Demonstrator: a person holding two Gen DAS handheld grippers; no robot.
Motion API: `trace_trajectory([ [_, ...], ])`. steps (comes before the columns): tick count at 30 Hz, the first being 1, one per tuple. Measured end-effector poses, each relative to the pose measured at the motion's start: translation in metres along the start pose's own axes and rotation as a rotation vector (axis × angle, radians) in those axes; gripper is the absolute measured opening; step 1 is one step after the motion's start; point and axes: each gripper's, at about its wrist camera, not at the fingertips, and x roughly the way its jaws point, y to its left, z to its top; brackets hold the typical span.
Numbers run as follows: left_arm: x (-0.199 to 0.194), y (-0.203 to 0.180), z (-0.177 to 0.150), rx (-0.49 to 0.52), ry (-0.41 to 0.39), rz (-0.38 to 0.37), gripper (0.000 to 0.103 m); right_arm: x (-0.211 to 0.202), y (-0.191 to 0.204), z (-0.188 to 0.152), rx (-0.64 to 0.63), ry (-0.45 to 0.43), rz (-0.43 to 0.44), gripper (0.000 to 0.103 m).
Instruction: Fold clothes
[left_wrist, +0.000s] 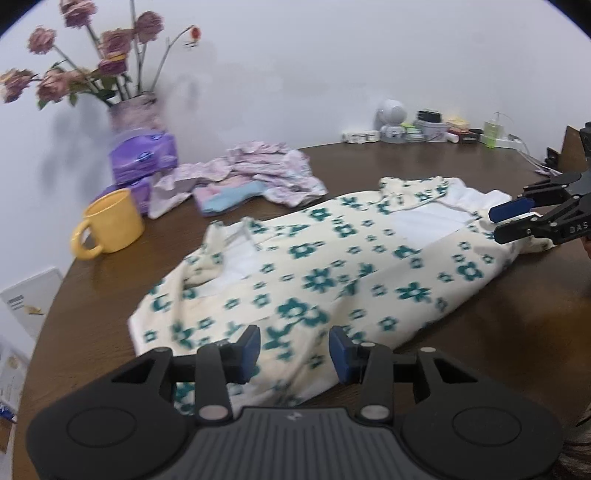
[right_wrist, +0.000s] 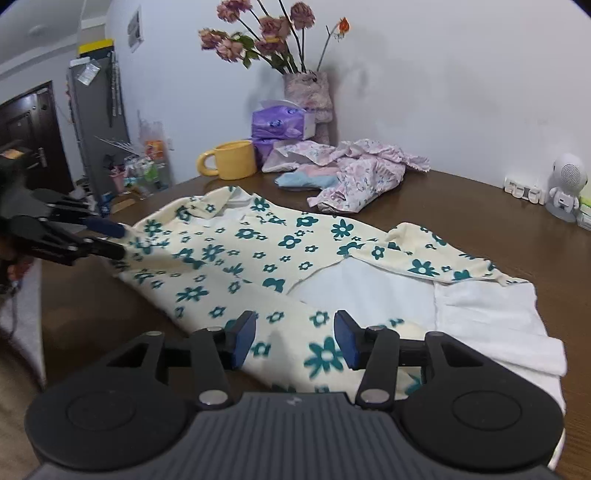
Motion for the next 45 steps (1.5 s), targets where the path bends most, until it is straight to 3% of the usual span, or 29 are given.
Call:
trace_trajectory([
  [12,-0.004,0.019,-0.023,0.137,-0.003,-0.041,0.038,0.038,-0.001,-0.001,0.108,0.05,-0.073,0.051],
  [17,0.004,0.03,-0.022,0.173,0.025,-0.101,0.02,0.043,0.003,0.001,0.121,0.064,-0.098,0.054],
  [23,0.013,0.071,-0.01,0.035,0.059,-0.256,0.013,0.047,0.01,0.0,0.088,0.077,-0.121,0.059],
  [30,0.05,0.133,-0.003,-0.24,0.168,-0.458,0.012,0.05,0.009,0.001,0.103,0.08,-0.124,0.06],
  [38,0.079,0.158,-0.01,-0.346,0.226,-0.529,0.013,0.058,0.016,0.003,0.073,0.1,-0.157,0.069],
  [42,0.073,0.161,-0.011,-0.33,0.206,-0.537,0.025,0.063,0.018,0.004,0.067,0.108,-0.176,0.074],
  [45,0.051,0.164,-0.008,-0.295,0.138,-0.529,0.039,0.067,0.019,0.004,0.069,0.112,-0.185,0.077],
])
